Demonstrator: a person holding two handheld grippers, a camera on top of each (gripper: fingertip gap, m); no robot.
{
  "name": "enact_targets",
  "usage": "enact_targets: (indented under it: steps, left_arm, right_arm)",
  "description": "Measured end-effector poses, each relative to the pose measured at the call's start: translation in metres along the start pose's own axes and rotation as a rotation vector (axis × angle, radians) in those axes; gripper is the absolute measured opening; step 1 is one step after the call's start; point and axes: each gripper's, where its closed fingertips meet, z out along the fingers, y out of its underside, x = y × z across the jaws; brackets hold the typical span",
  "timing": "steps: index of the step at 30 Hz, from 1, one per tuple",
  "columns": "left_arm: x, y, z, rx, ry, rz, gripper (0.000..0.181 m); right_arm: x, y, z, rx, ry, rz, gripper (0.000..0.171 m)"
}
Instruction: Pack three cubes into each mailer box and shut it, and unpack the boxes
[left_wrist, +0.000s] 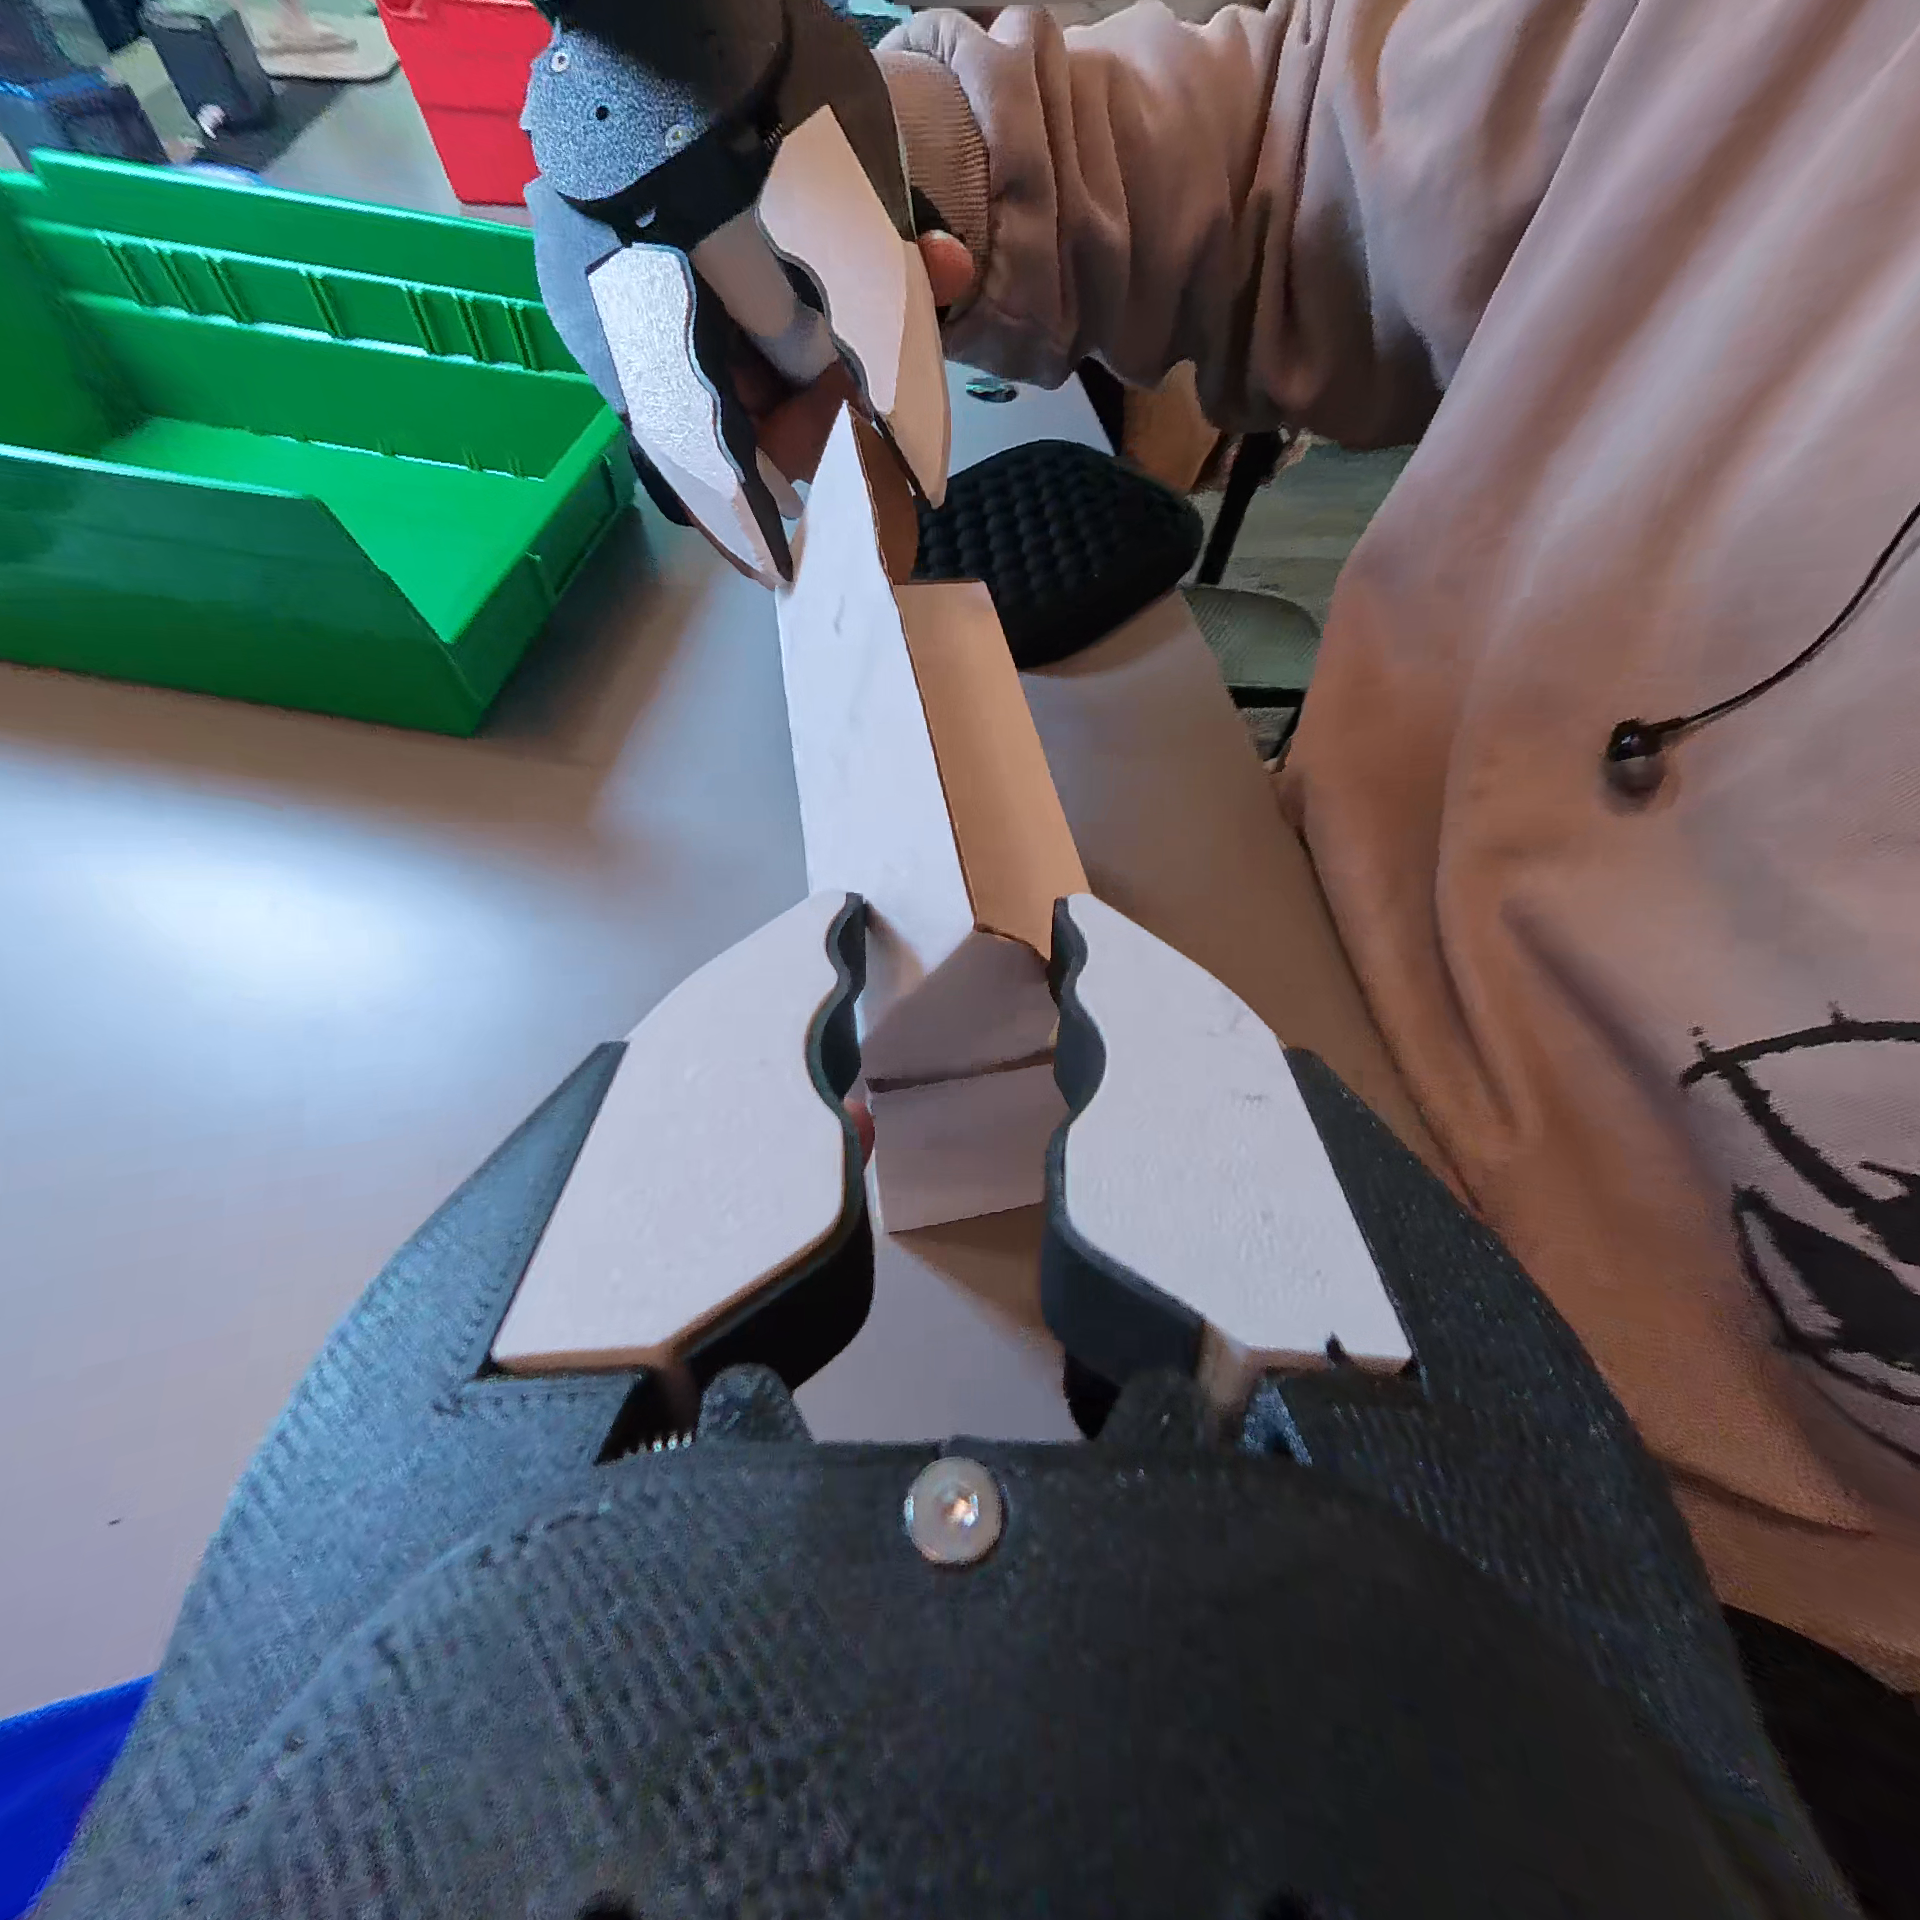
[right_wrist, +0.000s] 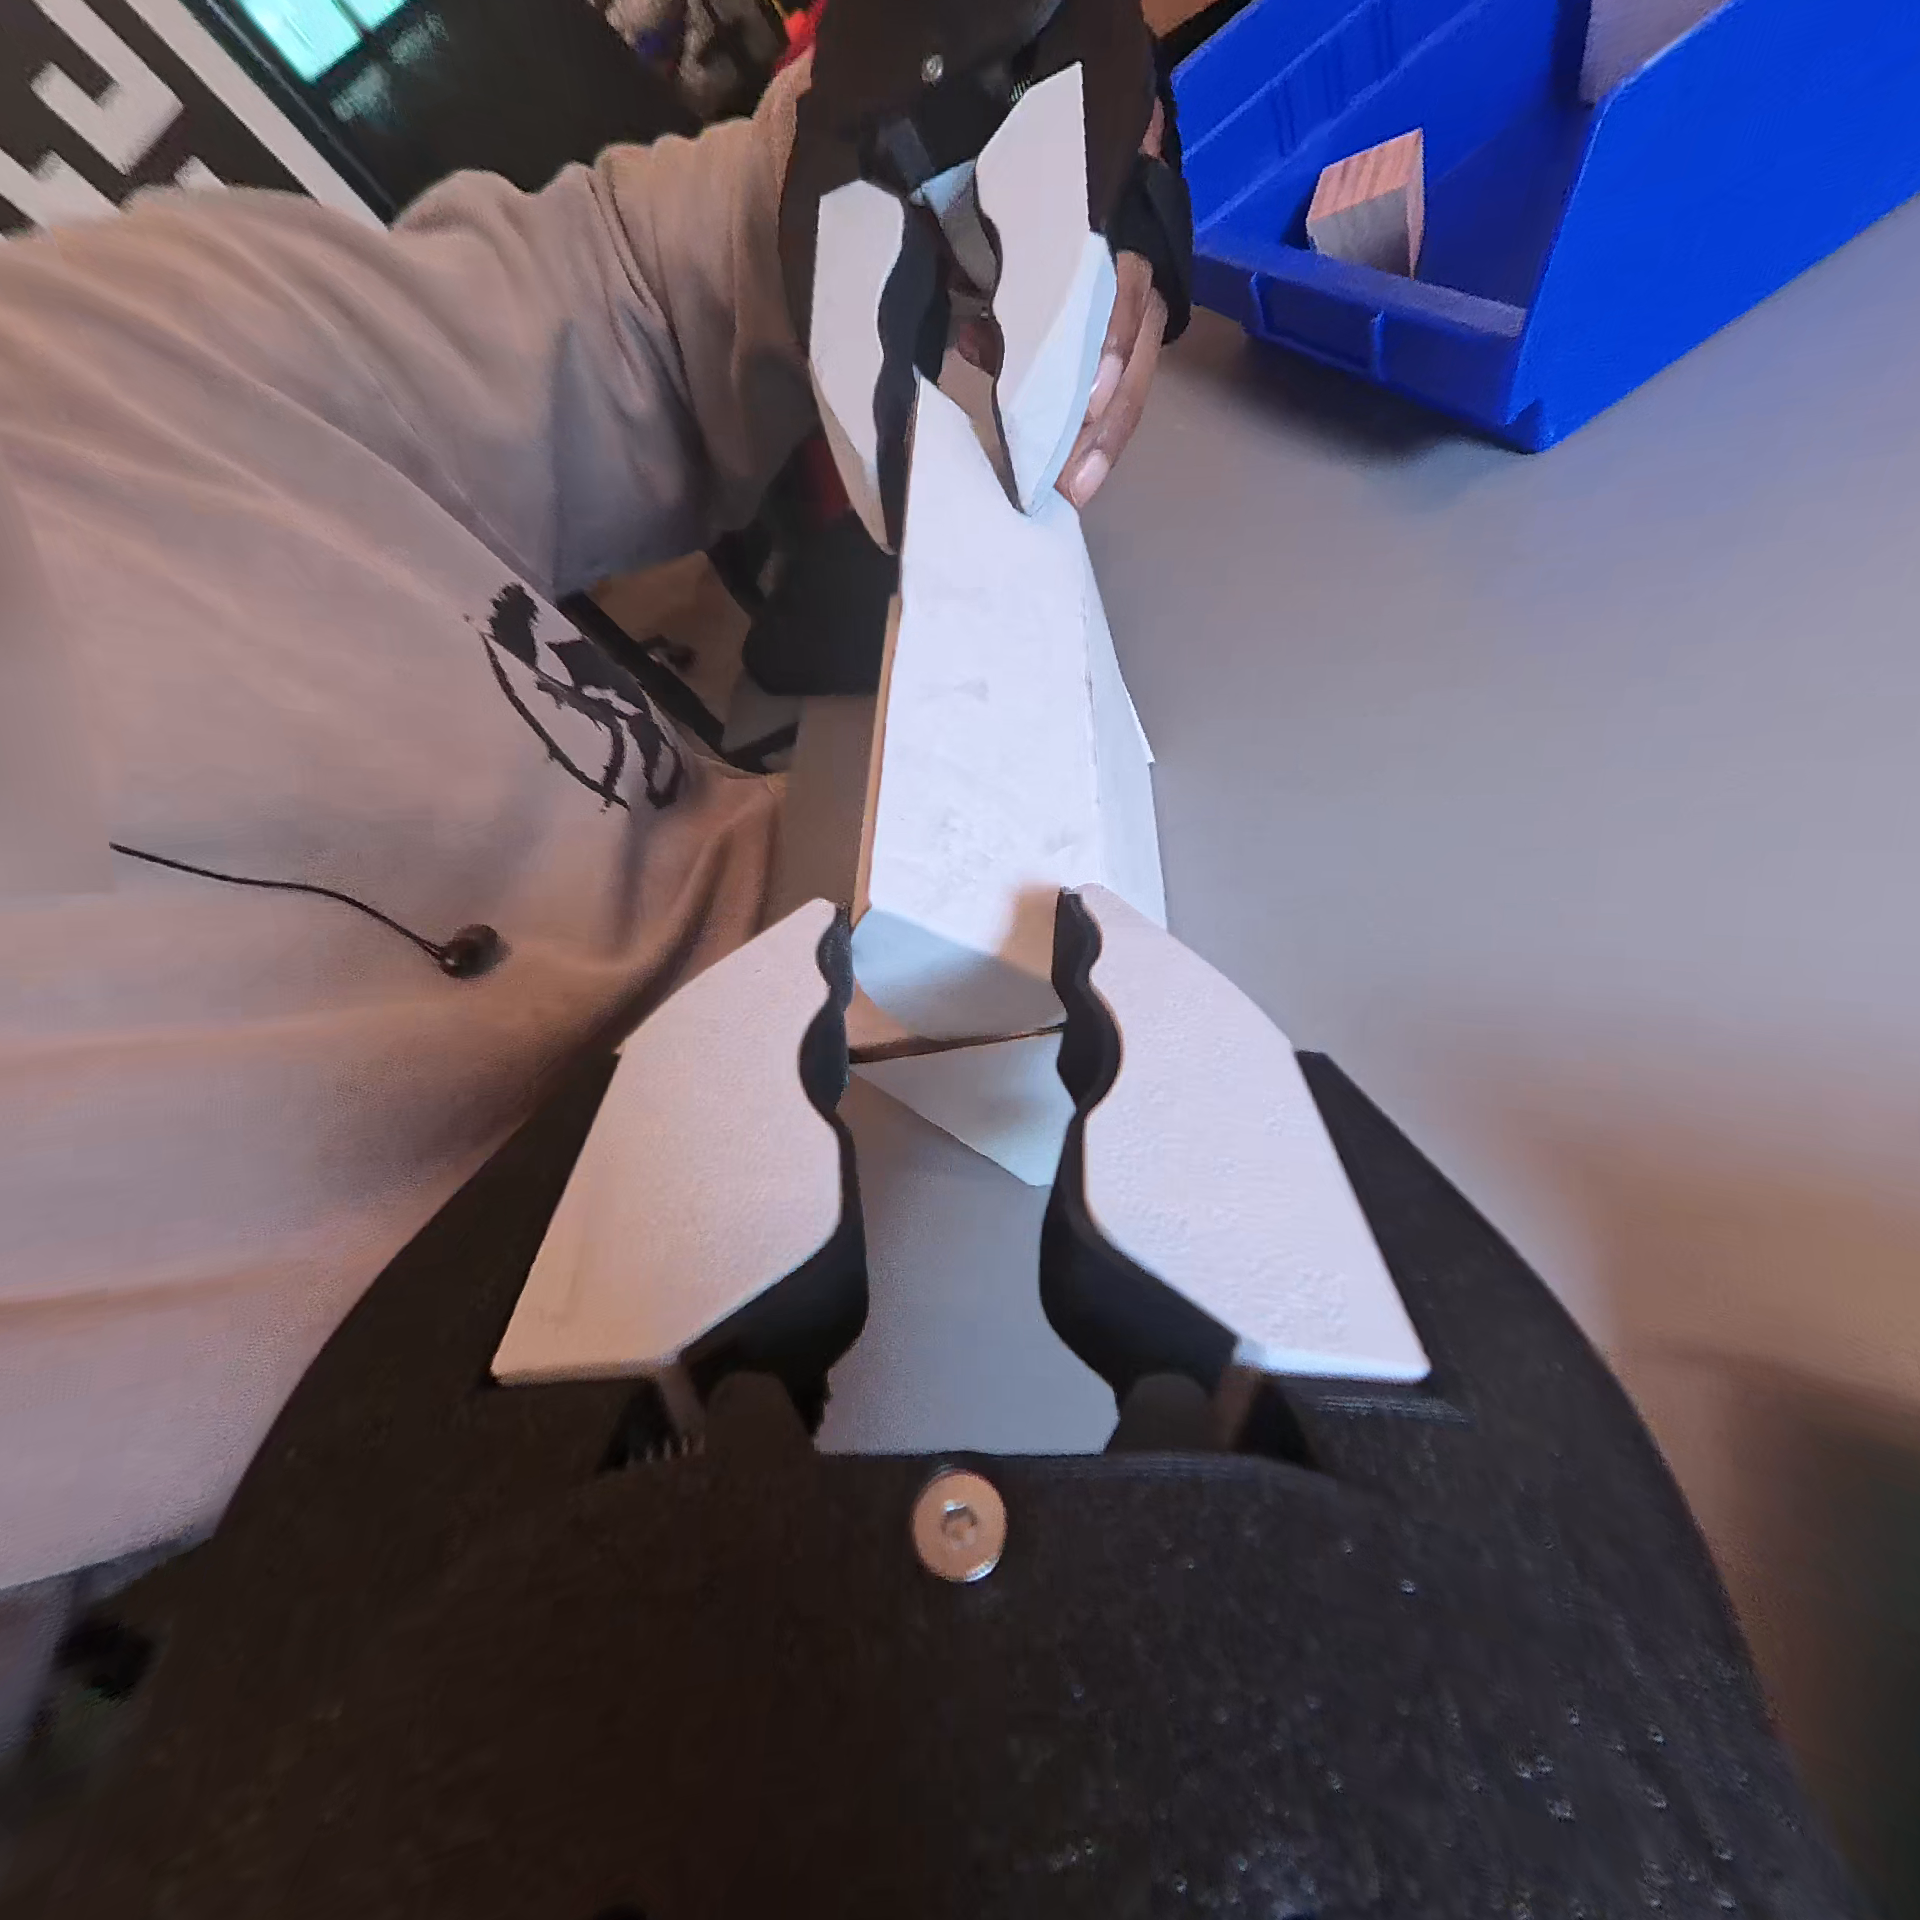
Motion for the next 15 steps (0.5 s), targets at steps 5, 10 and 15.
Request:
enact_targets:
  steps: [5, 10, 15]
  left_arm:
    - [0.004, 0.007, 0.004, -0.048, -0.157, 0.181, 0.034]
    - [0.014, 0.007, 0.004, -0.082, -0.267, 0.283, 0.052]
    - [0.025, -0.005, 0.0, -0.052, -0.368, 0.372, 0.047]
  right_arm:
    - [-0.003, 0.008, 0.003, -0.05, 0.129, -0.227, 0.037]
    - [-0.016, 0.014, 0.006, -0.14, 0.264, -0.466, 0.057]
    - [-0.029, 0.014, 0.004, -0.17, 0.389, -0.609, 0.052]
